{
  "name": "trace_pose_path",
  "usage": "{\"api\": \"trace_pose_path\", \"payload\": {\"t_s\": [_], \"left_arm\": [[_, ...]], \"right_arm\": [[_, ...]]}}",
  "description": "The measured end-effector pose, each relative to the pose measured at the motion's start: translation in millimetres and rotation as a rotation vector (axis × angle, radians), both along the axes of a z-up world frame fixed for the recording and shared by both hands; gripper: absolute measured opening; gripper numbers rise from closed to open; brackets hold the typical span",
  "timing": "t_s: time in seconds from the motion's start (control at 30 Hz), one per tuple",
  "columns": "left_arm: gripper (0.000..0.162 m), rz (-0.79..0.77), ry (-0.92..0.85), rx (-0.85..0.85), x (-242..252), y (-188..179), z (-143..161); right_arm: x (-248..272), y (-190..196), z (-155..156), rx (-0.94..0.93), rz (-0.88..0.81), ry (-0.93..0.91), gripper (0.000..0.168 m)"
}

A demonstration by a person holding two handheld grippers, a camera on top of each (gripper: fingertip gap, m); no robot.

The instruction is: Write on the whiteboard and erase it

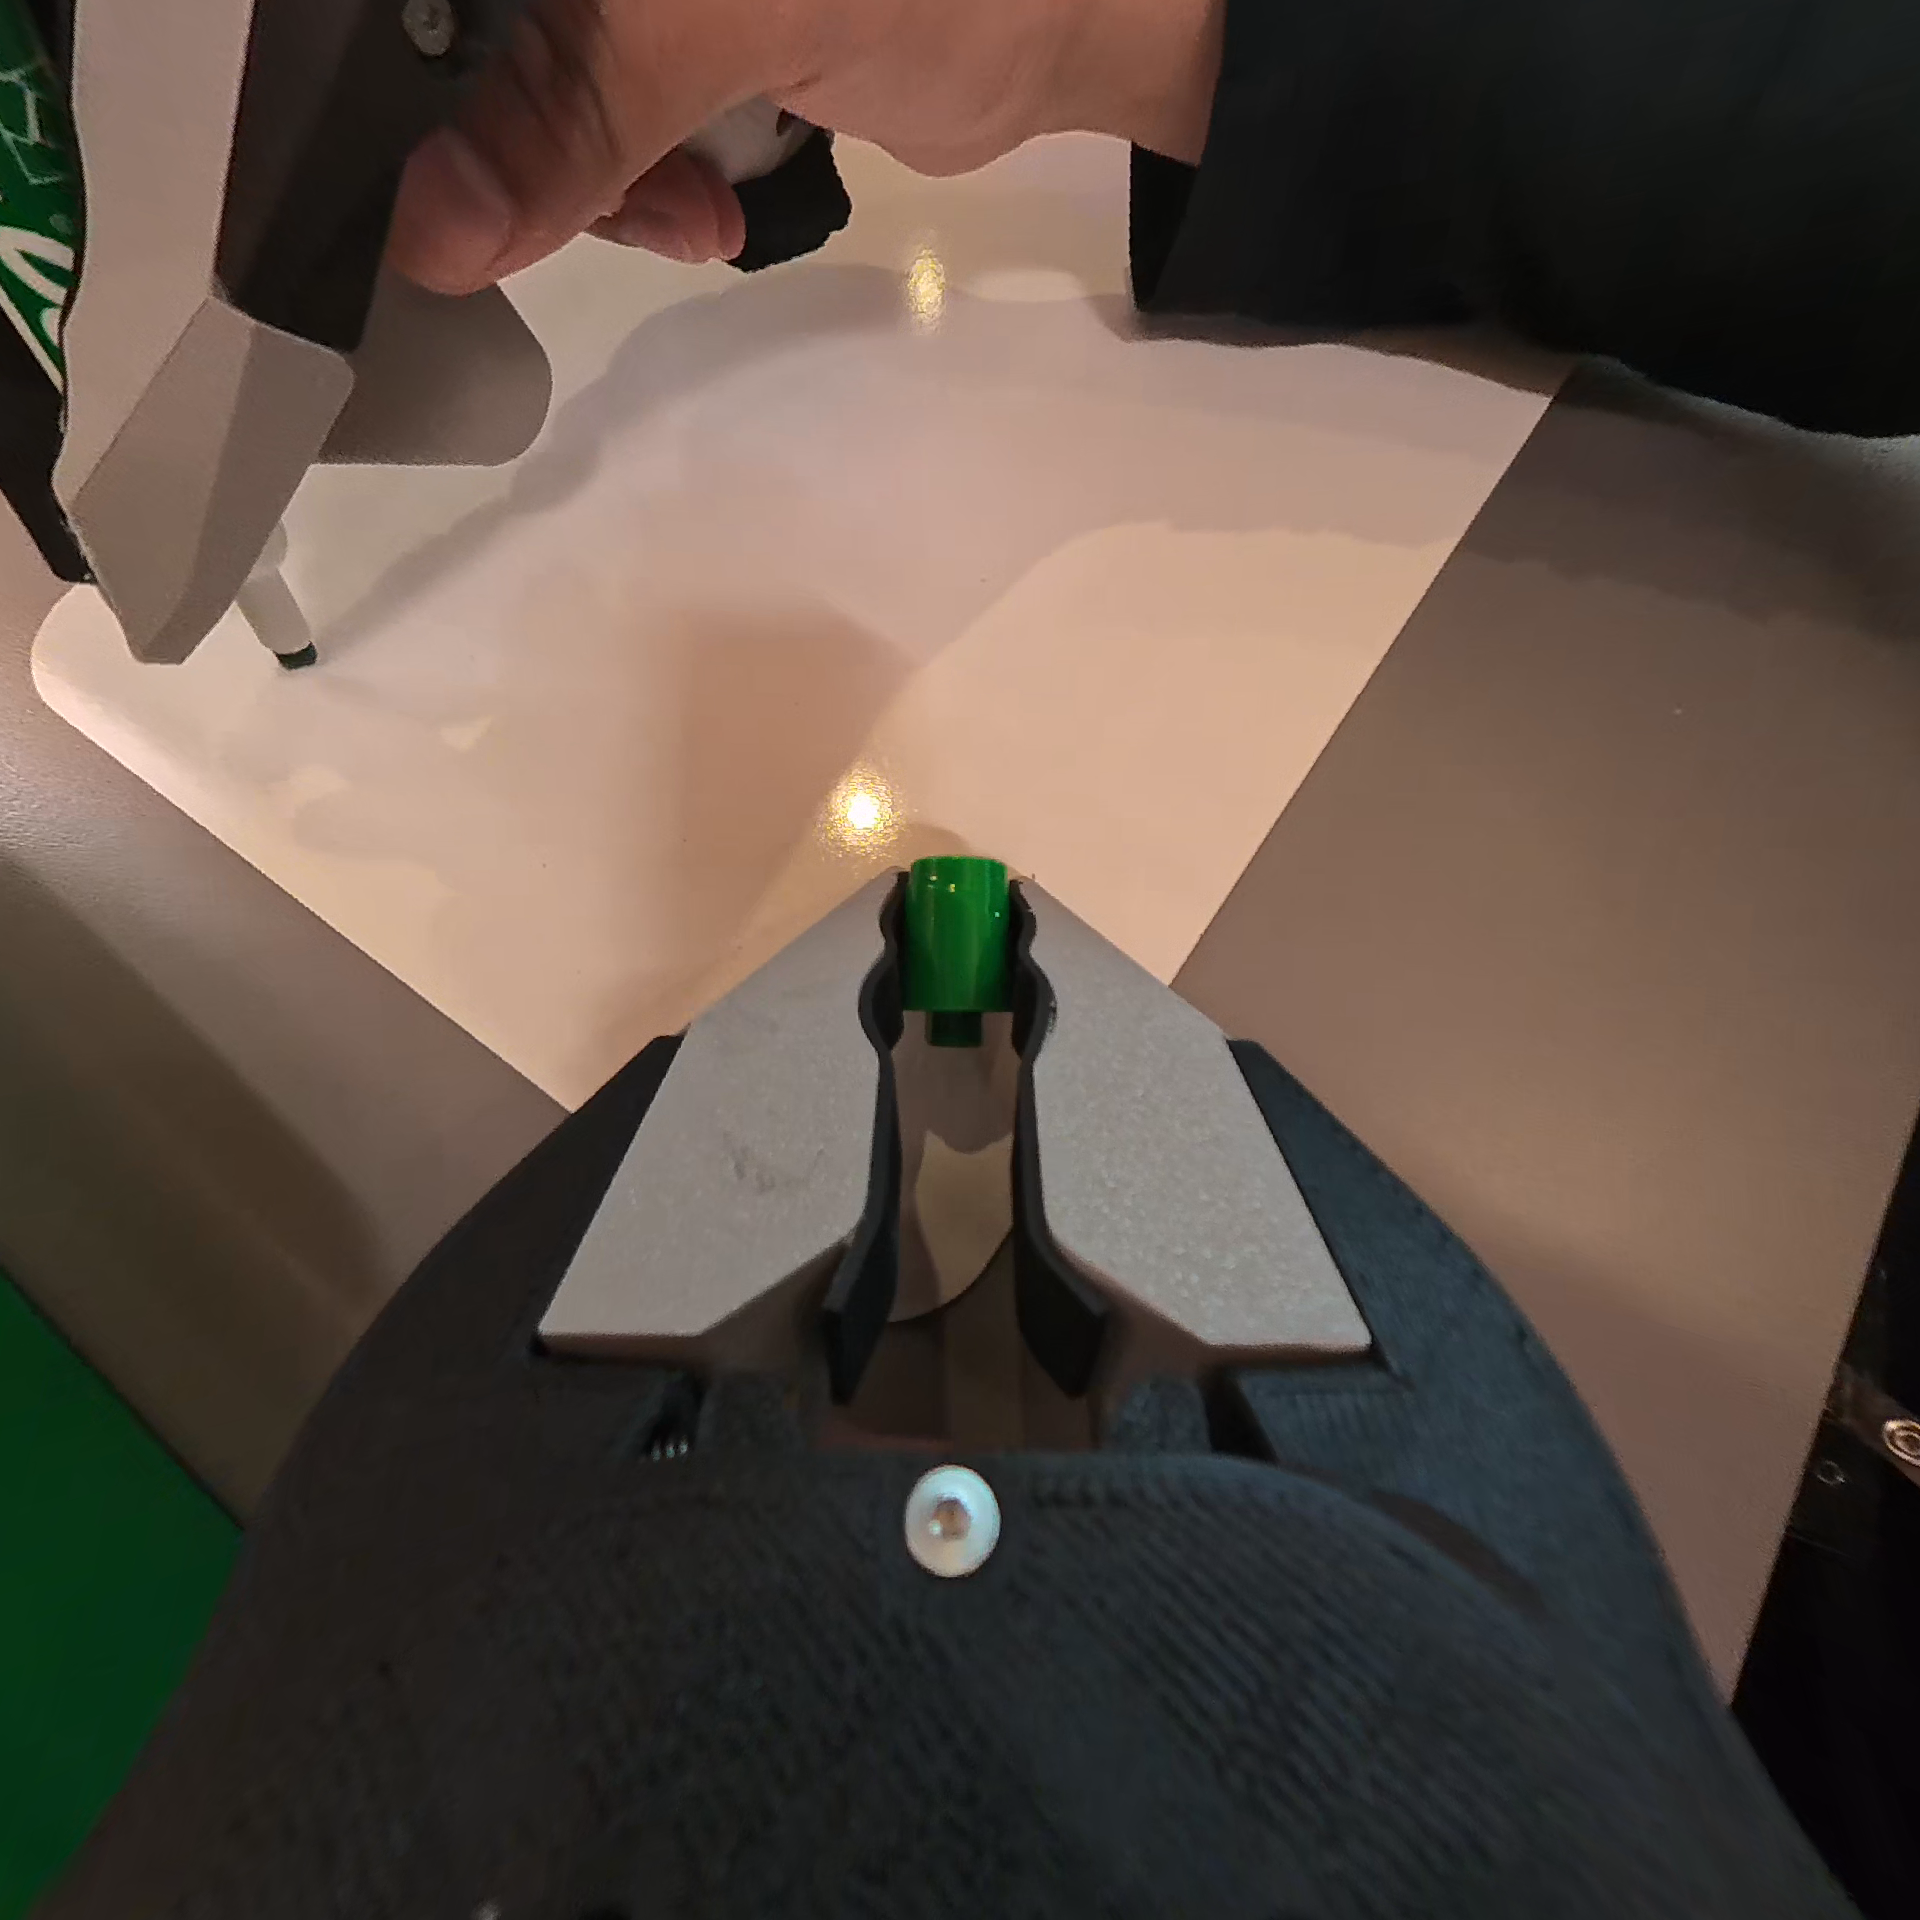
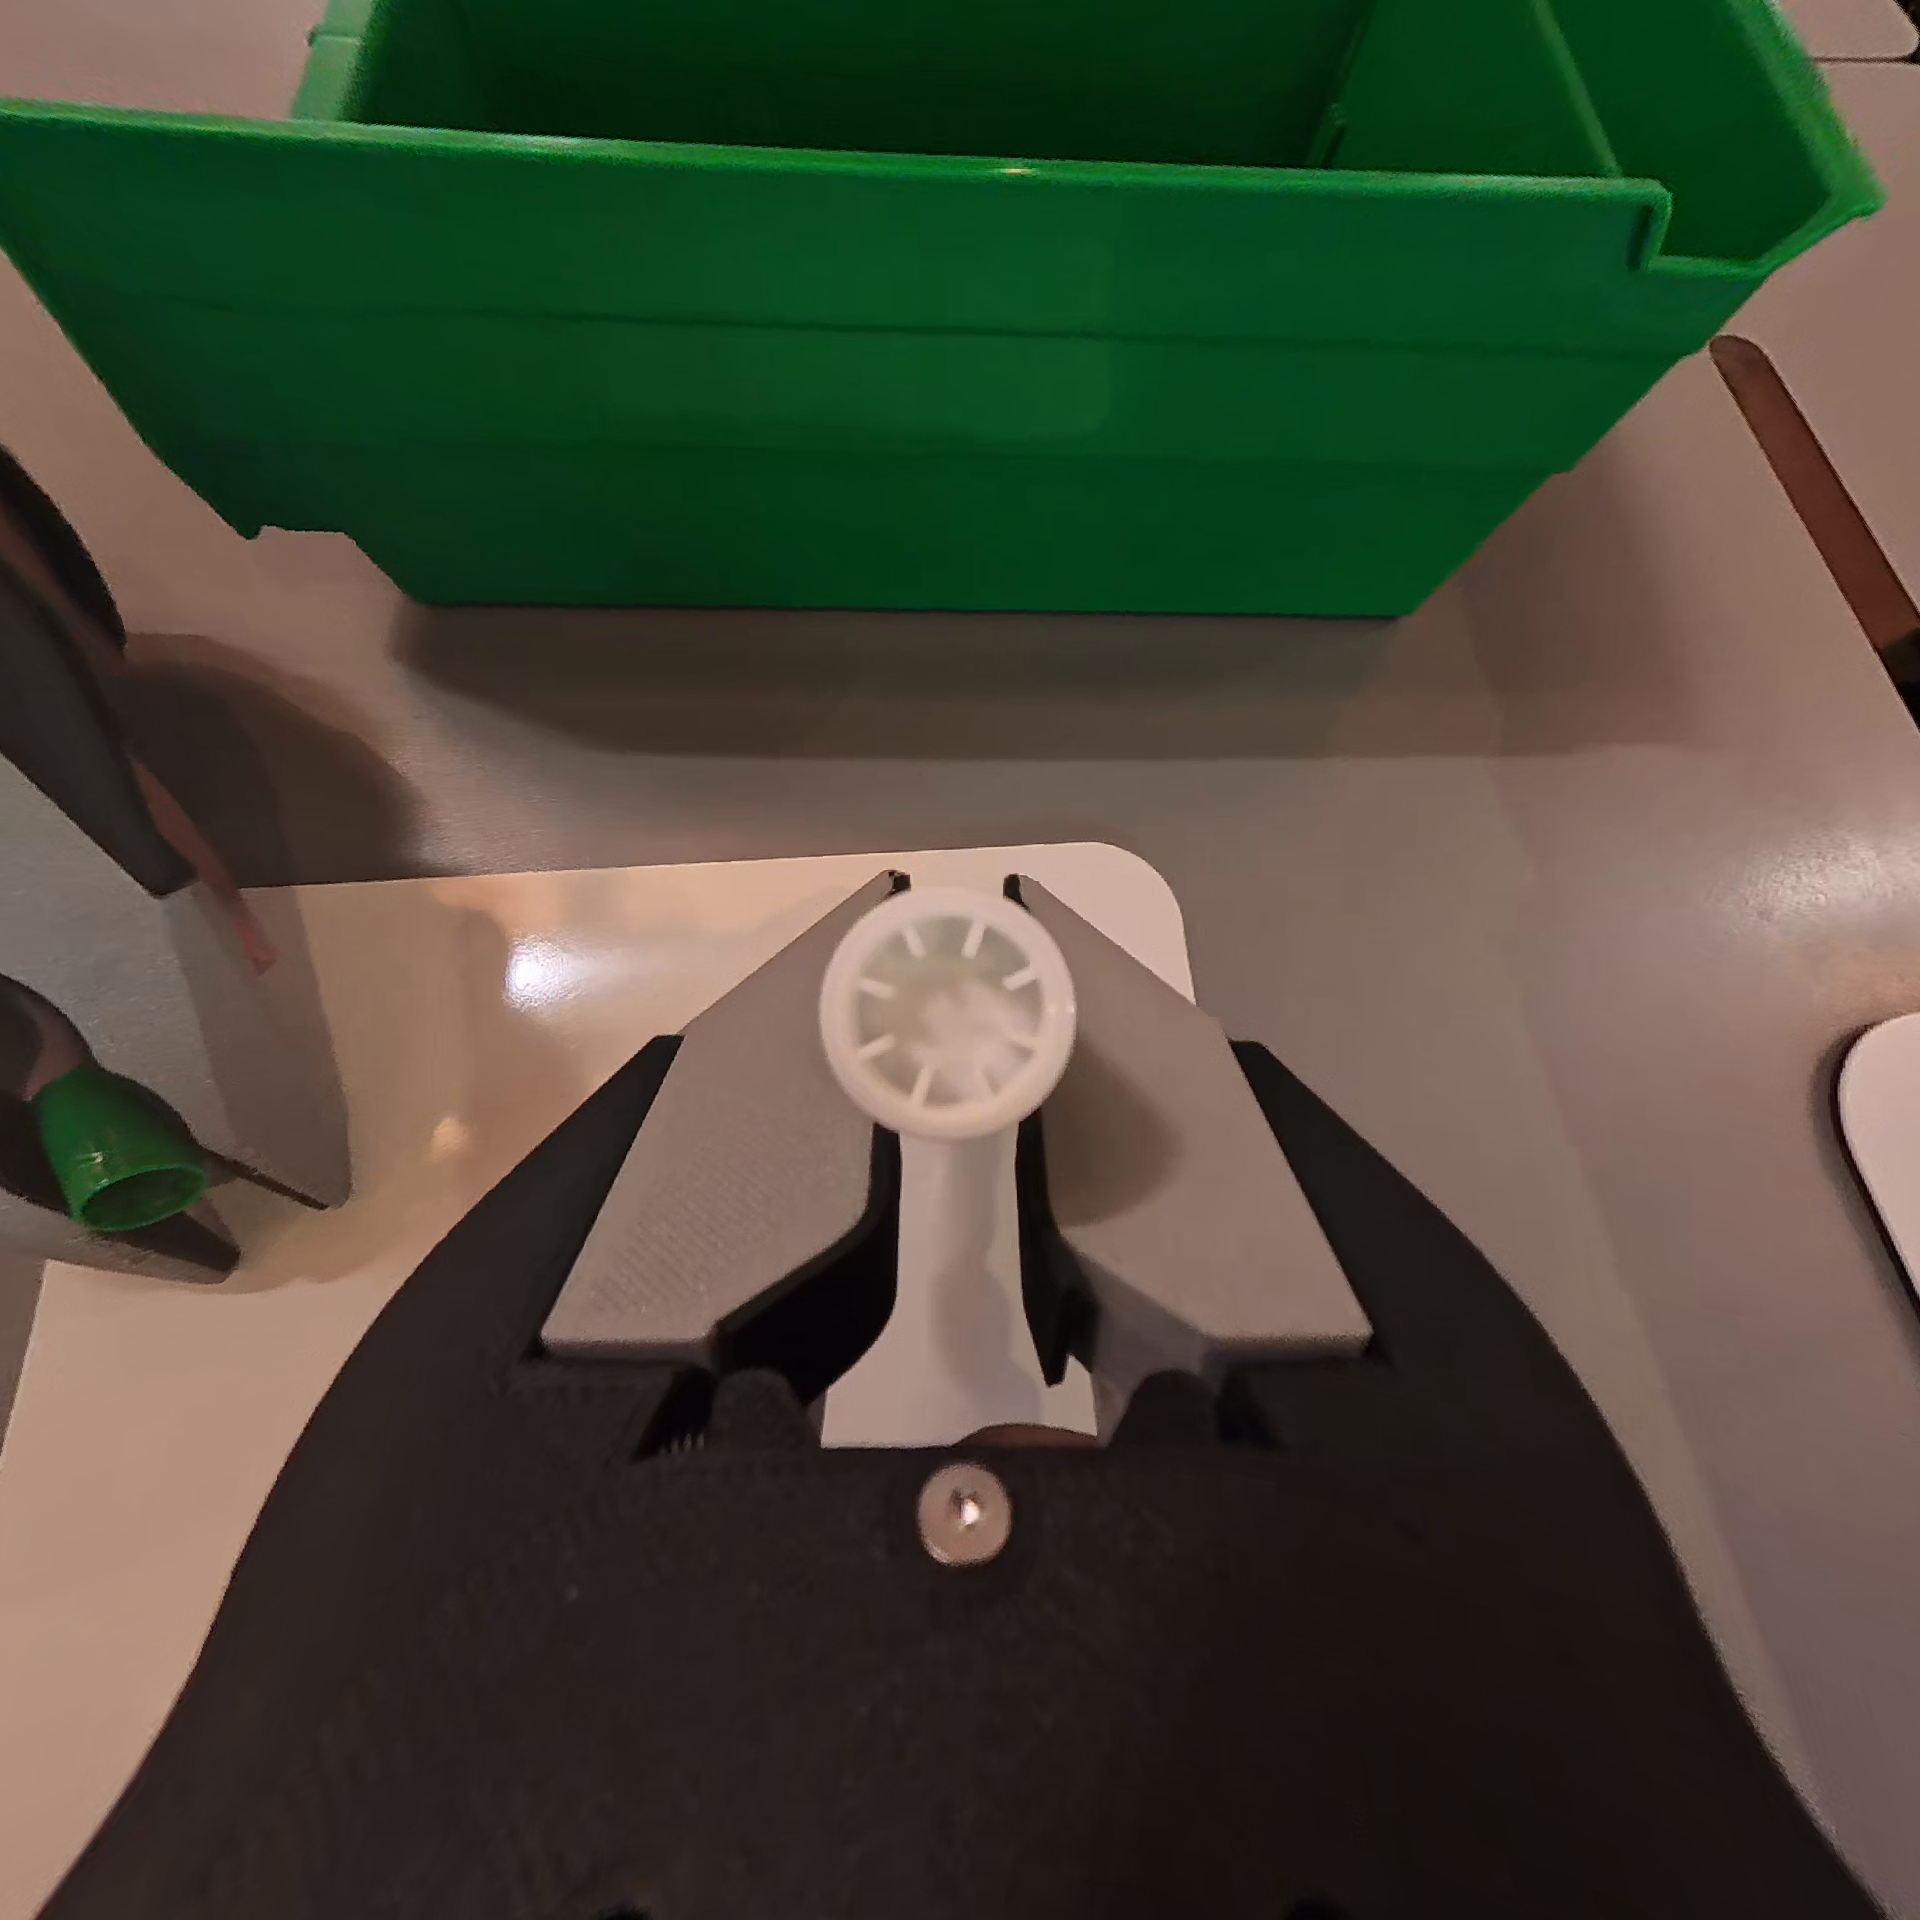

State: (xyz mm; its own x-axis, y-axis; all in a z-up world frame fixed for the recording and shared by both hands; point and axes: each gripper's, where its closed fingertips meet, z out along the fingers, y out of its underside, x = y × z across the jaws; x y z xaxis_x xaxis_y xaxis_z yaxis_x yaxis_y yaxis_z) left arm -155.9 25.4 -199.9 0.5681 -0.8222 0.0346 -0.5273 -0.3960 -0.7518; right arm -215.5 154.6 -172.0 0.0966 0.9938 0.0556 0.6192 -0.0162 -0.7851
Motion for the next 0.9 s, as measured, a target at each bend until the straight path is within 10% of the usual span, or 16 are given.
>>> {"api": "trace_pose_path", "payload": {"t_s": [0.9], "left_arm": [[0.015, -0.006, -0.008, -0.009, 0.4, -0.7, 0.2]], "right_arm": [[-1.6, 0.5, -4.3, 0.015, 0.095, -0.040, 0.014]]}}
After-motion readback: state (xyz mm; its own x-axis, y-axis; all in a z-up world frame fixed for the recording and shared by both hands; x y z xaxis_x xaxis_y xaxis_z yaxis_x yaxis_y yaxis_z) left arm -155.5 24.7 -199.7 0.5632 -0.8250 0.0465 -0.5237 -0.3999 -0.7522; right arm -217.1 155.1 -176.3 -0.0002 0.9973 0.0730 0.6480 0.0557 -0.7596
